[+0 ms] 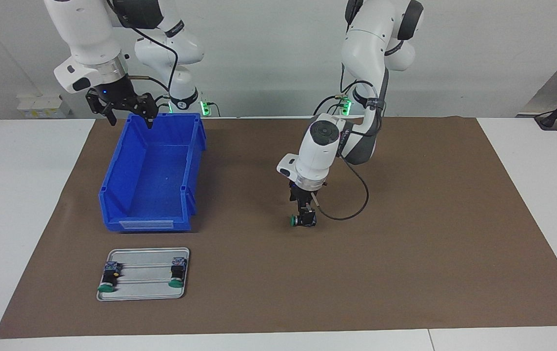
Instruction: Place and press button with both arms
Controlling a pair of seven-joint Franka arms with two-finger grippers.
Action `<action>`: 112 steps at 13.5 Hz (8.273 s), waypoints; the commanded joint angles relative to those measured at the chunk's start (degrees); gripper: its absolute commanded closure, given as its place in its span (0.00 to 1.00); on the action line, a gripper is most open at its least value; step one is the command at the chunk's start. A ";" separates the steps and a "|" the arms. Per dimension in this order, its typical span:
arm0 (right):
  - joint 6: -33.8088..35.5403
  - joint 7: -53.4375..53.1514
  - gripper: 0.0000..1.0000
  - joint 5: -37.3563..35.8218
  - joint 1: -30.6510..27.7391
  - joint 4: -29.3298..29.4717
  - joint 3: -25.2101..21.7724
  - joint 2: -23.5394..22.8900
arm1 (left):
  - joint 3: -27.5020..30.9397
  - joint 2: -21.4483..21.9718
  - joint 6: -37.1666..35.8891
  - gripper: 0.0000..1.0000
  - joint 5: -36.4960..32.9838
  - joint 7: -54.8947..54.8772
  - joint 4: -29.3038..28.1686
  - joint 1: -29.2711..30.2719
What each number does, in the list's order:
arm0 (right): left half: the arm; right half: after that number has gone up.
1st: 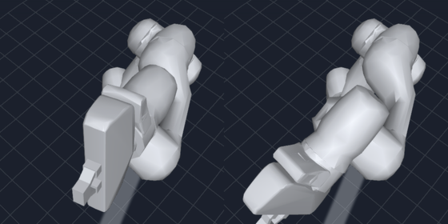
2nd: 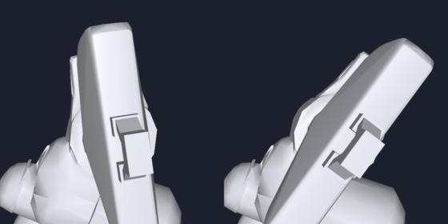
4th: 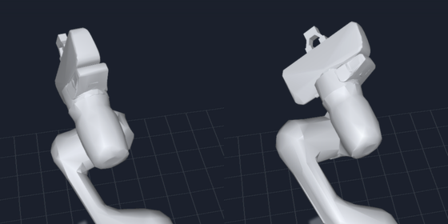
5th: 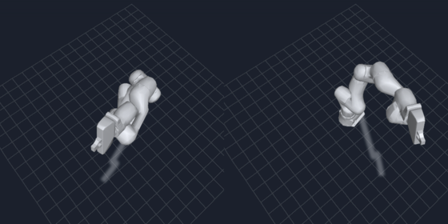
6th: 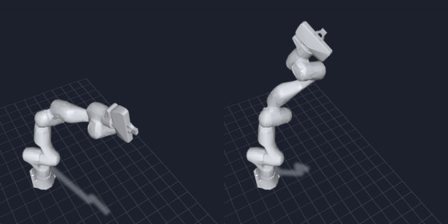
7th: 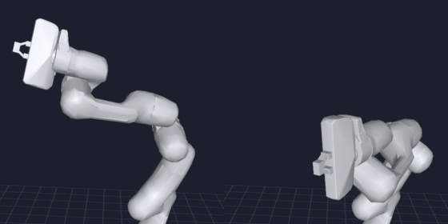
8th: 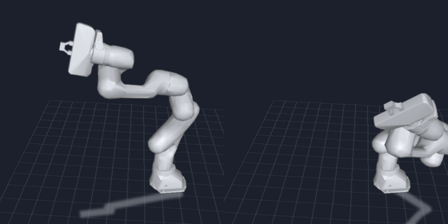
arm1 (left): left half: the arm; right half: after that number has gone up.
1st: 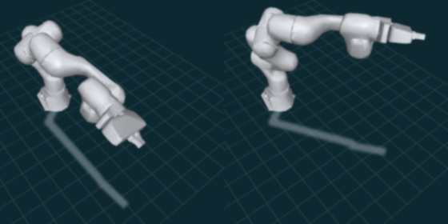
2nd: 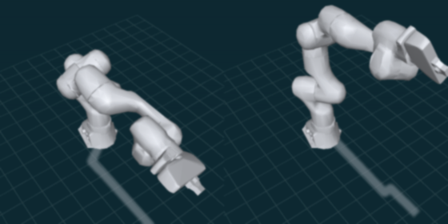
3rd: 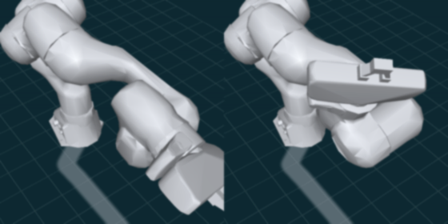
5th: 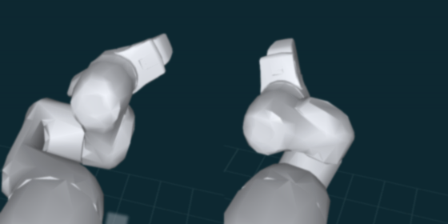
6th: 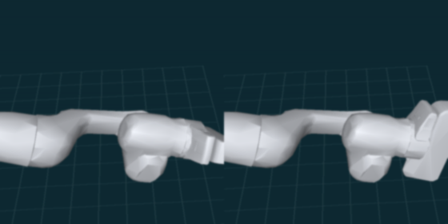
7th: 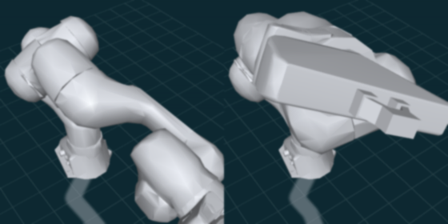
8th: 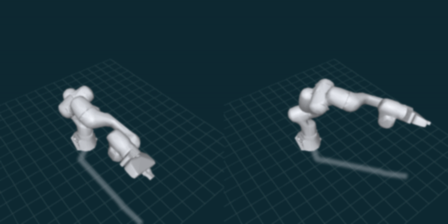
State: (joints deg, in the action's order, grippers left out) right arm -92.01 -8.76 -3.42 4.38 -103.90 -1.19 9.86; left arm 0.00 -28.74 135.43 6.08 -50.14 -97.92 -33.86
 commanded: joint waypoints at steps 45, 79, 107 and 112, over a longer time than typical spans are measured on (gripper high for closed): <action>-0.18 1.47 0.00 0.08 -0.34 0.37 0.22 0.87 | 1.94 26.64 -3.85 1.00 81.41 -66.98 -35.22 23.32; -0.27 1.47 0.00 0.08 -0.34 0.37 0.22 0.87 | 2.11 17.93 -13.96 0.18 124.54 -110.44 -47.54 14.35; -0.18 1.47 0.00 0.08 -0.34 0.37 0.22 0.87 | 2.46 31.45 -6.87 0.18 73.11 -55.53 -44.11 30.63; -0.18 1.47 0.00 0.08 -0.34 0.45 0.22 0.87 | 2.20 35.24 2.39 0.17 73.02 -41.81 -43.41 23.93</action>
State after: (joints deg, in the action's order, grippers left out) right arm -92.07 -8.76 -3.42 4.38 -103.35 -1.19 10.10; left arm 1.80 4.61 135.89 80.20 -96.08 -141.11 -8.51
